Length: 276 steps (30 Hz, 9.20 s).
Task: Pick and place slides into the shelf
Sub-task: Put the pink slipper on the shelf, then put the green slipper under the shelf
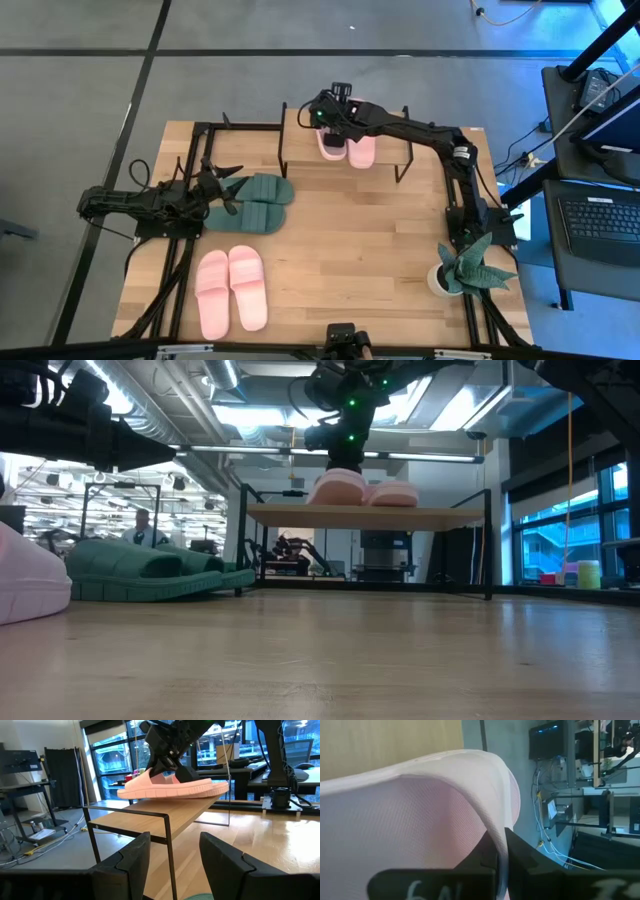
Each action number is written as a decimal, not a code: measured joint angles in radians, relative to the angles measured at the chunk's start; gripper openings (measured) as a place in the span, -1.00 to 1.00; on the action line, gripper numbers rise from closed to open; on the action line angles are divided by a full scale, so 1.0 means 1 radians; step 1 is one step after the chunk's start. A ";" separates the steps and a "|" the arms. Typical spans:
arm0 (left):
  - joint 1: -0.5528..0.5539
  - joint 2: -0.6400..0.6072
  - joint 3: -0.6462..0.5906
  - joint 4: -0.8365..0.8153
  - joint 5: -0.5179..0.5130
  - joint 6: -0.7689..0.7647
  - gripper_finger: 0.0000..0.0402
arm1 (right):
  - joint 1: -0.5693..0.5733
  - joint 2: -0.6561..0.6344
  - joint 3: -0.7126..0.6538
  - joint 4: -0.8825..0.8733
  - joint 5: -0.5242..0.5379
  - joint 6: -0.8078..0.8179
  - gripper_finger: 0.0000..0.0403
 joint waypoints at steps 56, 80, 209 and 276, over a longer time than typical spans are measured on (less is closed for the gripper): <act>0.000 0.000 0.000 0.000 0.000 -0.001 -0.18 | 0.000 0.049 0.037 -0.125 0.001 -0.021 -0.27; 0.000 0.000 0.000 0.000 0.000 -0.002 -0.18 | 0.000 0.049 0.119 -0.245 -0.120 0.002 -0.42; -0.001 0.000 0.000 0.000 0.032 -0.032 -0.18 | 0.521 -0.942 -1.479 1.177 -0.647 0.415 -0.42; -0.001 0.000 0.000 0.000 0.031 -0.031 -0.18 | 0.109 -0.723 -1.478 1.386 -1.008 0.337 -0.42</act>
